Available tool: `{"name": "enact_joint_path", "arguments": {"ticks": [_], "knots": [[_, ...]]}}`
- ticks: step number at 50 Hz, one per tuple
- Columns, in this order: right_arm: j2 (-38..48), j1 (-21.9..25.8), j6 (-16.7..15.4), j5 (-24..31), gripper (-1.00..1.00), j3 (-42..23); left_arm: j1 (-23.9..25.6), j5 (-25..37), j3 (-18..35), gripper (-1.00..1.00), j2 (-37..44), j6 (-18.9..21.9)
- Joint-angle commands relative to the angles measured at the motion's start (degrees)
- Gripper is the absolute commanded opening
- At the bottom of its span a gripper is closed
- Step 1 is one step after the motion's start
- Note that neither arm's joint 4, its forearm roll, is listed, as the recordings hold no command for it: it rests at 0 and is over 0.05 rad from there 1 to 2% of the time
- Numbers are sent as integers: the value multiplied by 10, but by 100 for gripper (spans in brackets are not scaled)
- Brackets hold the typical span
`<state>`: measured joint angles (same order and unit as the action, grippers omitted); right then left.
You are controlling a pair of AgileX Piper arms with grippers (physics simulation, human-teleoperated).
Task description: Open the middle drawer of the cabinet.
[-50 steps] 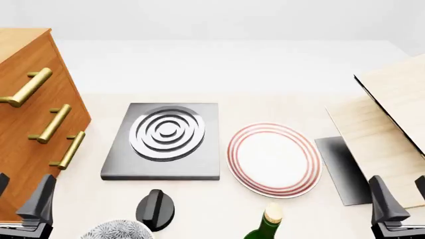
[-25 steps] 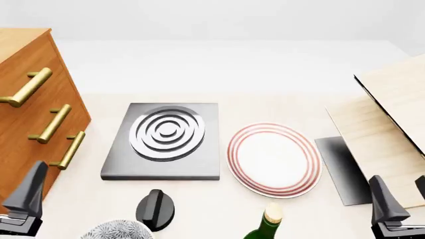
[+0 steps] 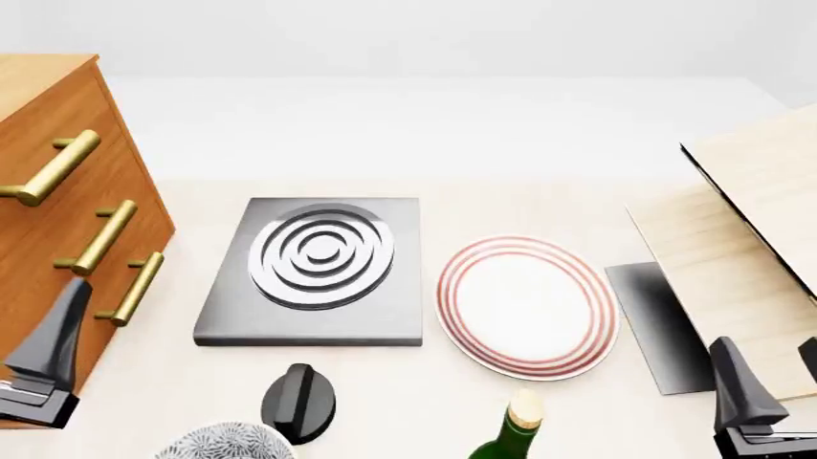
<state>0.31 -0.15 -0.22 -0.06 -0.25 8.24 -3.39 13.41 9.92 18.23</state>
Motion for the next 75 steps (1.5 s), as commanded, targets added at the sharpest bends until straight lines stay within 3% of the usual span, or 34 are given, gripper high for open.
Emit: {"name": "enact_joint_path", "arguments": {"ticks": [1,4,18,26,37,52,75], "knots": [[0,0,0,0,100,0,29,-11,24,100,26,64],[0,0,0,0,100,0,32,0,36,100,27,62],[1,0,0,-1,100,0,50,26,50,100,31,135],[1,0,0,-1,100,0,51,5,32,100,39,201],[1,0,-1,-1,100,0,52,-18,34,100,78,248],[1,0,0,-1,100,0,72,-34,28,100,128,277],[1,0,-1,-1,100,0,30,-44,2,100,159,291]]}}
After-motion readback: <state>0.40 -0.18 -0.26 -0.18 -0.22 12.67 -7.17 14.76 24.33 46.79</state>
